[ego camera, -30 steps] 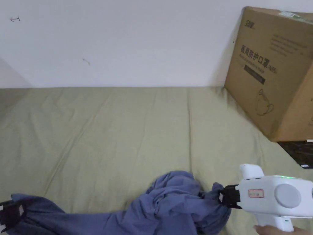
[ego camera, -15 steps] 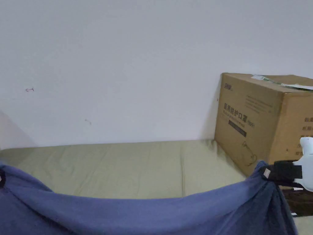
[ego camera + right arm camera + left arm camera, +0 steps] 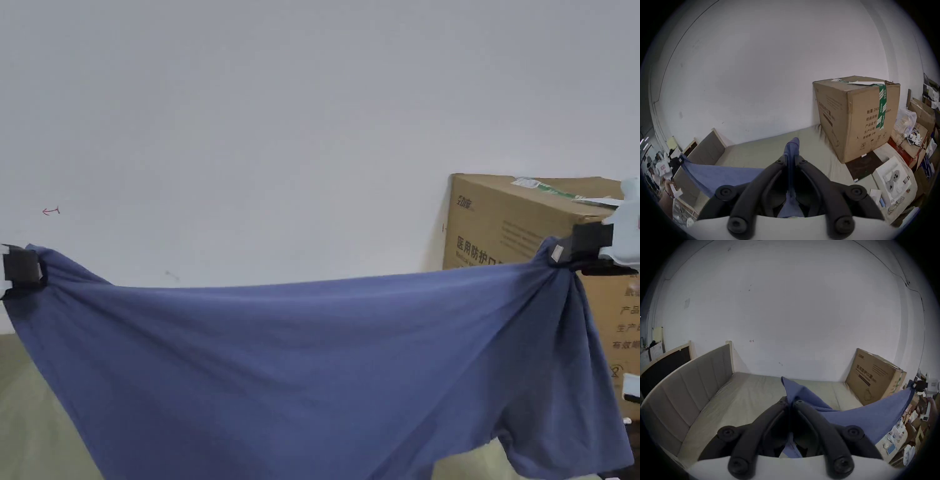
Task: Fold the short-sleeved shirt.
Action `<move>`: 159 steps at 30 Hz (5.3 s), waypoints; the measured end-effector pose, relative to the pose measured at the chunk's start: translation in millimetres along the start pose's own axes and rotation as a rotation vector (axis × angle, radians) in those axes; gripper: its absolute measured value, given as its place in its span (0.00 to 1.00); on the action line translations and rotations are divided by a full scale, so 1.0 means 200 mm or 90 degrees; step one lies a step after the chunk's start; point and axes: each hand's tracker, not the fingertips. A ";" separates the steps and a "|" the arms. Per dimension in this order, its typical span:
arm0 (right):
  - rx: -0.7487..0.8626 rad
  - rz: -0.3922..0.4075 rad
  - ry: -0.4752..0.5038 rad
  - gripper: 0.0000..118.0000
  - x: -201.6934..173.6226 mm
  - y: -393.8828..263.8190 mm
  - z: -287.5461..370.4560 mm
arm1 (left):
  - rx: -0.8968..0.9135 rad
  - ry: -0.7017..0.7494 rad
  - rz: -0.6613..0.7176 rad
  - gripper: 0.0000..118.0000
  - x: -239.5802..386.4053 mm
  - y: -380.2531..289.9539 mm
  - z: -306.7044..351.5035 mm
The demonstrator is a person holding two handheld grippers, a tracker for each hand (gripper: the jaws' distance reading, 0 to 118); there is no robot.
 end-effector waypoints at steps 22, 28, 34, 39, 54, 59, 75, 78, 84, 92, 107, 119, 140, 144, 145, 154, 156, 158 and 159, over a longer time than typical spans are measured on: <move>-0.348 -0.066 -0.116 0.06 0.61 -1.65 -0.60 | -0.418 -0.006 0.146 0.02 -0.37 -1.59 -0.47; -0.393 -0.061 -0.105 0.06 0.66 -1.90 -0.26 | -0.444 -0.013 0.195 0.02 -0.53 -1.81 -0.11; -0.433 -0.068 -0.072 0.06 0.67 -1.92 -0.03 | -0.446 -0.037 0.209 0.02 -0.64 -1.77 0.14; -0.438 -0.043 -0.069 0.73 0.61 -1.93 0.05 | -0.448 -0.061 0.239 0.47 -0.70 -1.75 0.29; -0.239 0.042 -0.008 0.64 0.07 -1.61 0.27 | -0.192 0.100 0.136 0.46 -0.50 -1.40 0.79; -0.181 0.003 0.079 0.01 -0.10 -1.59 0.28 | -0.230 0.076 0.100 0.00 -0.41 -1.38 0.74; -0.272 -0.031 0.106 0.01 -0.17 -1.70 0.09 | -0.533 0.021 0.175 0.05 -0.61 -1.87 0.01; -0.292 -0.019 0.099 0.01 -0.16 -1.72 0.02 | -0.550 -0.014 0.090 0.04 -0.53 -1.88 0.03; -0.318 -0.020 0.086 0.01 -0.13 -1.66 -0.25 | -0.380 -0.036 0.066 0.04 -0.43 -1.74 0.27; -0.373 0.042 0.012 0.91 -0.09 -1.46 -0.95 | -0.275 -0.053 0.090 0.04 -0.31 -1.62 0.43; -0.557 0.084 -0.041 0.03 -0.10 -1.67 -1.55 | -0.325 0.015 0.107 0.04 -0.34 -1.73 0.31; -0.328 0.088 0.084 0.03 -0.14 -1.11 -0.71 | -0.242 -0.015 0.117 0.04 -0.28 -1.53 0.48; 0.055 0.088 0.028 0.03 -0.32 0.11 0.28 | -0.002 -0.101 0.011 0.04 0.04 -0.07 0.30; 0.075 0.084 0.022 0.03 -0.41 0.28 0.16 | 0.001 -0.076 0.021 0.04 0.05 0.06 0.15; 0.083 0.090 0.016 0.03 -0.44 0.32 0.12 | 0.001 -0.063 0.010 0.04 0.05 0.09 0.12; 0.138 0.126 -0.027 0.03 -0.61 0.64 -0.34 | 0.040 -0.020 0.007 0.04 0.03 0.33 -0.22; 0.147 0.126 -0.029 0.03 -0.64 0.68 -0.43 | 0.047 -0.013 0.004 0.04 0.03 0.39 -0.29; 0.161 0.145 -0.042 0.03 -0.68 0.70 -0.52 | 0.053 0.001 -0.012 0.04 0.03 0.45 -0.37; 0.167 0.153 -0.051 0.03 -0.69 0.70 -0.56 | 0.058 0.009 -0.020 0.04 0.04 0.47 -0.41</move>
